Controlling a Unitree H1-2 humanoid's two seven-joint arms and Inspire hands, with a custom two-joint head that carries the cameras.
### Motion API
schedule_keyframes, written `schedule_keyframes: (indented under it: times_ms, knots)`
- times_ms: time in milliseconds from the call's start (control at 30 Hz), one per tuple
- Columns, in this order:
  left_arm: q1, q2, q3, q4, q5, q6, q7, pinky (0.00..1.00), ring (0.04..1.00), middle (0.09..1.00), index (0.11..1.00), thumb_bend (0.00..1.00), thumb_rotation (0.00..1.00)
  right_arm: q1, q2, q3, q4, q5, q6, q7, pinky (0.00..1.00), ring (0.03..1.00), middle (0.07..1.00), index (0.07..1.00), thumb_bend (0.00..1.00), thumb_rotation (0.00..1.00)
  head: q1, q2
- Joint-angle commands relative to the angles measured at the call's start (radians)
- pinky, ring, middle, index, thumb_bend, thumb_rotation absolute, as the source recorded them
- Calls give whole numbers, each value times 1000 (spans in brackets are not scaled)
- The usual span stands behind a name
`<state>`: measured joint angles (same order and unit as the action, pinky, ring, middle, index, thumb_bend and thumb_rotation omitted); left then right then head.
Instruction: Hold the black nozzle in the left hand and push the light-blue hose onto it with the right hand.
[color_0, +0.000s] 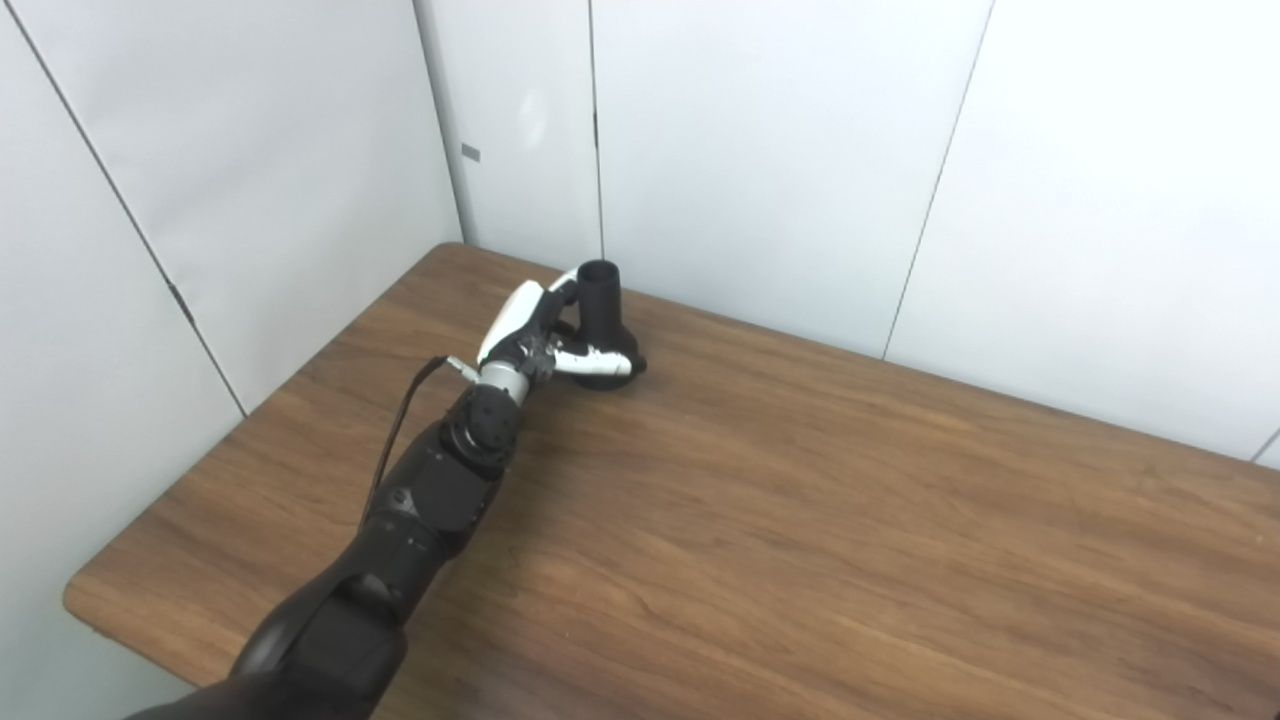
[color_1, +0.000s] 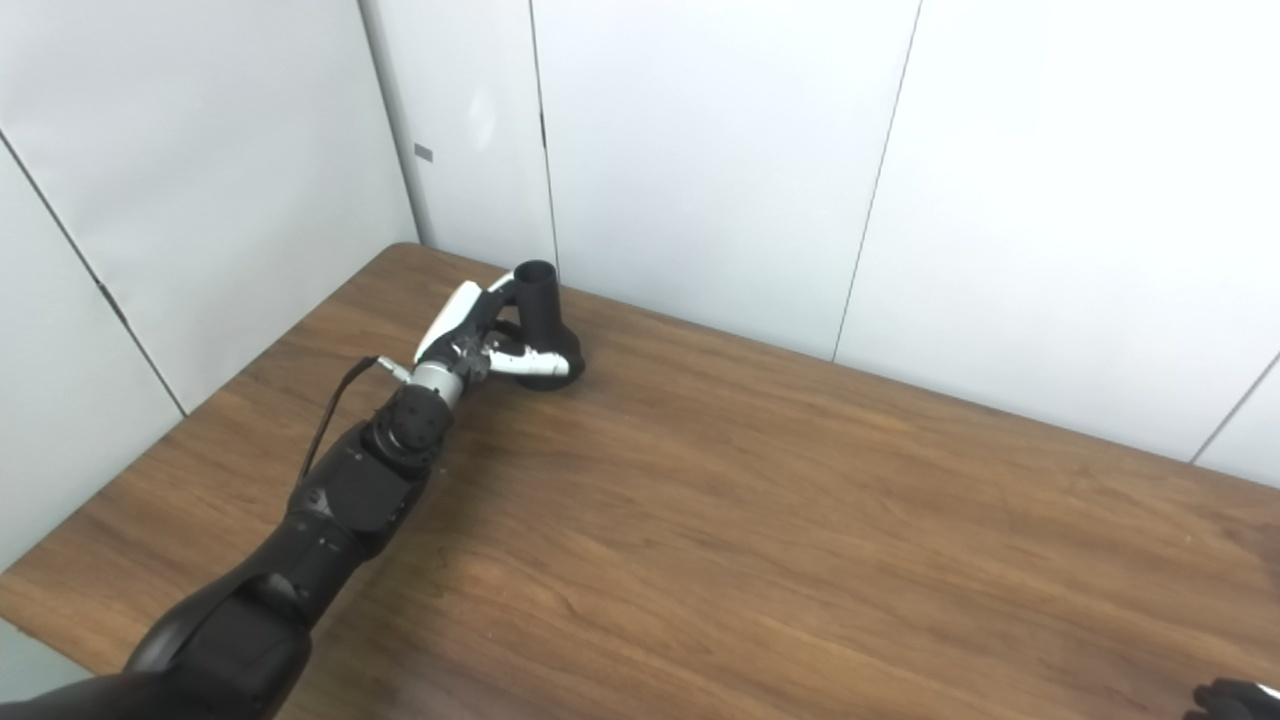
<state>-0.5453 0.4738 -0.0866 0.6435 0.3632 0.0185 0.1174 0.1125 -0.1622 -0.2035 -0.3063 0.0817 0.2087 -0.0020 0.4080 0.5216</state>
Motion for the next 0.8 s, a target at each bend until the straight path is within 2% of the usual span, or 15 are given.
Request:
schedule_keyframes:
  times_ms: [0, 100, 200, 433, 500, 600, 767]
  knots:
    - [24, 8, -34, 30, 43, 61, -18, 998, 893, 847, 884, 1000, 204, -14, -19, -7, -41, 7, -18, 7, 449, 579, 602, 556, 606, 466, -1, 1]
    - [19, 22, -93, 35, 129, 83, 7, 993, 875, 850, 879, 1000, 203, -14, -18, -7, -41, 8, -16, 7, 460, 588, 609, 559, 587, 457, -2, 1]
    - [9, 32, -147, 82, 195, 56, 50, 970, 859, 852, 868, 1000, 213, -13, -17, -7, -43, 6, -13, 7, 468, 595, 612, 562, 573, 455, -5, 4]
    - [23, 45, -215, 51, 267, 79, 51, 1000, 870, 871, 867, 1000, 261, -11, -20, -4, -41, 6, -23, 14, 484, 608, 621, 570, 529, 441, -7, 7]
    - [18, 48, -226, 74, 276, 64, 62, 1000, 876, 864, 867, 1000, 288, -11, -21, -2, -46, 0, -15, 12, 489, 613, 626, 574, 523, 443, -8, 7]
    - [20, 57, -233, 53, 274, 67, 45, 1000, 889, 850, 846, 1000, 305, -11, -19, -1, -48, -1, -9, 11, 489, 613, 624, 573, 532, 444, -9, 8]
    - [24, 52, -204, 43, 235, 59, 53, 1000, 883, 822, 782, 1000, 281, -11, -19, -2, -46, 10, -7, 15, 489, 615, 627, 575, 511, 428, -10, 8]
